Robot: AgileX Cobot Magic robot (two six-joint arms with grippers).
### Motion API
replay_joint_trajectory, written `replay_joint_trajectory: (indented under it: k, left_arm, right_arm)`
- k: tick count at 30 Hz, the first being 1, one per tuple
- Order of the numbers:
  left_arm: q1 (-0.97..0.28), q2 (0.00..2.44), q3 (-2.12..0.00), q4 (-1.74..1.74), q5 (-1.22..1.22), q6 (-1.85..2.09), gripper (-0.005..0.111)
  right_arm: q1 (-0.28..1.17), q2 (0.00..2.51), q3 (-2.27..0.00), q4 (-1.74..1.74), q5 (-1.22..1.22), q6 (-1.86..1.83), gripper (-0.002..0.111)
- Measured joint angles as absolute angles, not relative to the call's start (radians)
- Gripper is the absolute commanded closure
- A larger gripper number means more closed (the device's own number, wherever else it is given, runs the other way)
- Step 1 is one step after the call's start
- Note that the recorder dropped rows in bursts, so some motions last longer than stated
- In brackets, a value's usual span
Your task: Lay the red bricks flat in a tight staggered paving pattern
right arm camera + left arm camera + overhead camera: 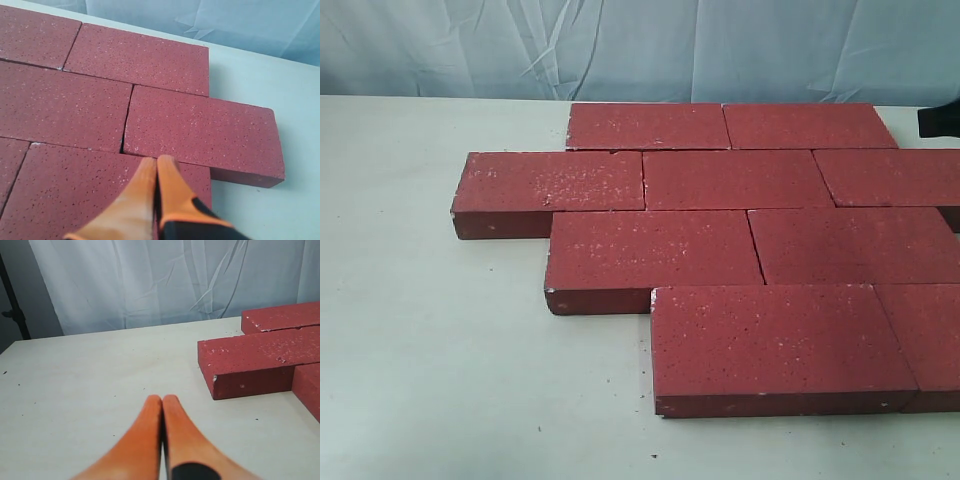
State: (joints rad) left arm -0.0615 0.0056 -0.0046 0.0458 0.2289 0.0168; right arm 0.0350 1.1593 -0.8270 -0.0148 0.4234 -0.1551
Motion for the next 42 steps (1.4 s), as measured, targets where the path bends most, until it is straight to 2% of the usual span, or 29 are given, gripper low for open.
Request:
replay_joint_trajectory:
  k: [18, 28, 35, 42]
  left_arm:
    - [-0.062, 0.006, -0.005, 0.042, 0.229, 0.017, 0.107]
    - [-0.062, 0.006, -0.005, 0.042, 0.229, 0.017, 0.107]
    - [-0.062, 0.006, -0.005, 0.042, 0.229, 0.017, 0.107]
    - [-0.062, 0.006, -0.005, 0.042, 0.229, 0.017, 0.107]
  right_arm:
    - [0.035, 1.159, -0.827, -0.020, 0.419, -0.155, 0.109]
    - [0.035, 1.059, -0.818, -0.056, 0.291, -0.155, 0.109]
    - [0.035, 0.909, -0.663, -0.060, 0.117, -0.155, 0.109]
    - [0.035, 0.719, -0.503, -0.060, 0.086, -0.155, 0.109]
